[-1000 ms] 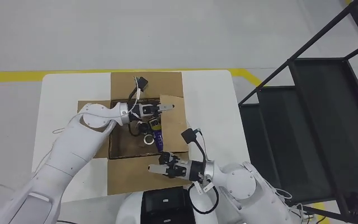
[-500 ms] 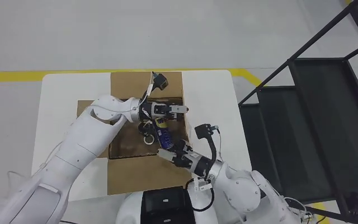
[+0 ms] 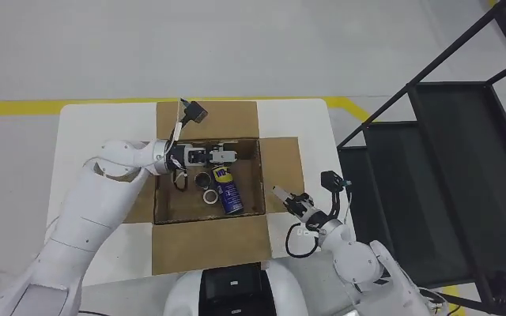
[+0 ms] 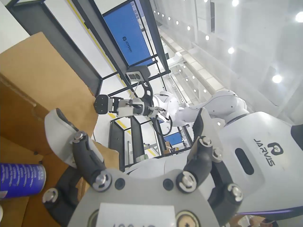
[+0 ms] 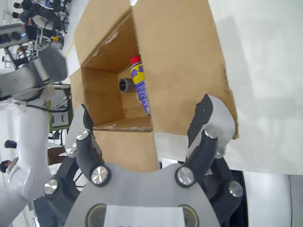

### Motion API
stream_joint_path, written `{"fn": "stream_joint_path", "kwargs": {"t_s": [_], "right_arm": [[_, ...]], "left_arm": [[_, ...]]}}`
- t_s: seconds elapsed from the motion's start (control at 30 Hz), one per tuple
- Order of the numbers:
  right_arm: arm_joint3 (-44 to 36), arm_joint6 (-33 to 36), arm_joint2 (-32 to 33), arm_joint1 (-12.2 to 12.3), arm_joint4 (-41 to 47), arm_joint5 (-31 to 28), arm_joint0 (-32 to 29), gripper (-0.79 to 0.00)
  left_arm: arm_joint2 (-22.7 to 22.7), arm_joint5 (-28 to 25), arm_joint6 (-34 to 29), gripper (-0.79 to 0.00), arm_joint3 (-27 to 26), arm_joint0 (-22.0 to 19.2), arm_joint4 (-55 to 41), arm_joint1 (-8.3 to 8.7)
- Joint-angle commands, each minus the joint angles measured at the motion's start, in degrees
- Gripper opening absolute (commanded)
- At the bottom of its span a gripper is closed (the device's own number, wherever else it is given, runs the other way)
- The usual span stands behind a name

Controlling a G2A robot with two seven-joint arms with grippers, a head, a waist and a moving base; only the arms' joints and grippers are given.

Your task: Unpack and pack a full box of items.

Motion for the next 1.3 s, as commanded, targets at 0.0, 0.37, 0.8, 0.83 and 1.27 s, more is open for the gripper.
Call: {"fn": "stream_joint_path", "kwargs": {"t_s": [0.0,0.37,0.8,0.83,1.27], "right_arm": [[1.9,0.3,-1.9,-0.2,0.4,0.8,1.6,0.000],[0.2,-2.3,-5.3,-0.7,-2.9,1.4,5.0,0.000],[-0.5,17.0,-18.9,-1.6,-18.1,0.6,21.9,0.000],[1.0,18.1,-20.4,-2.0,-18.2,2.1,24.3,0.000],[20.6,27.6,-36.0,-6.7,-26.6,6.4,44.9,0.000]], "left_arm": [[-5.8,1.0,-0.2,0.000,-5.3,4.8,2.4,1.80],[-30.3,2.8,1.3,0.000,-20.0,28.3,3.8,6.91],[-35.8,-0.6,0.6,0.000,-18.3,35.8,-4.1,7.46],[-35.8,-0.6,0.6,0.000,-18.3,35.8,-4.1,7.46],[-35.8,-0.6,0.6,0.000,-18.3,35.8,-4.1,7.46]]}}
